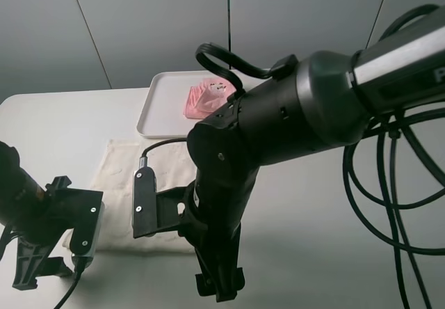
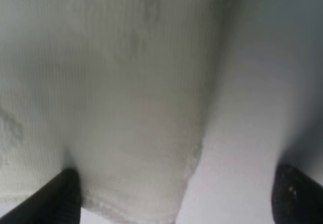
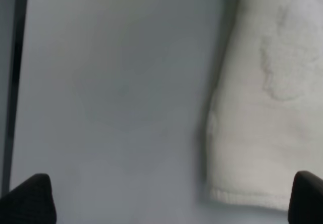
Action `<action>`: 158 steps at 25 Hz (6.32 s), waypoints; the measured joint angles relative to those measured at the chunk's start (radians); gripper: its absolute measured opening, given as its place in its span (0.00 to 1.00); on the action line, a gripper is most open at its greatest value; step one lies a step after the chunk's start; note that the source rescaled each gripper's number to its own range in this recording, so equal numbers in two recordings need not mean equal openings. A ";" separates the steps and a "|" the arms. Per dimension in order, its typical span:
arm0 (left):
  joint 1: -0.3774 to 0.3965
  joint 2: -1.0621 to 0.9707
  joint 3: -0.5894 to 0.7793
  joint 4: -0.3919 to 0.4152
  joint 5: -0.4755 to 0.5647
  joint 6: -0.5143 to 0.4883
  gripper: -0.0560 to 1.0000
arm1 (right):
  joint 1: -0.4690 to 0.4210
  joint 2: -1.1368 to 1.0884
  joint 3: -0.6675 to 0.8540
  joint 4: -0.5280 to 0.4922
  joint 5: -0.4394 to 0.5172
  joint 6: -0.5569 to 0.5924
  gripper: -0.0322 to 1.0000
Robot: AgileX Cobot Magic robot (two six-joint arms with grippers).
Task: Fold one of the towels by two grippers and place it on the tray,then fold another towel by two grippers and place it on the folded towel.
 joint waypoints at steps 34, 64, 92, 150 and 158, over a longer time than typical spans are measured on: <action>0.000 0.004 -0.001 0.000 -0.002 0.003 0.98 | 0.008 0.154 -0.085 -0.140 0.038 0.171 1.00; 0.000 0.005 -0.001 0.000 -0.019 0.003 0.78 | 0.011 0.160 -0.093 -0.202 0.009 0.258 0.04; 0.000 -0.244 -0.014 -0.077 -0.050 -0.215 0.06 | -0.034 -0.043 -0.091 -0.177 0.120 0.567 0.03; 0.108 -0.008 -0.196 -0.315 -0.532 -0.492 0.49 | -0.346 0.023 -0.090 -0.460 -0.322 1.274 0.40; 0.150 -0.007 -0.274 -0.413 -0.350 -0.513 0.92 | -0.346 0.023 -0.099 -0.434 -0.259 1.278 1.00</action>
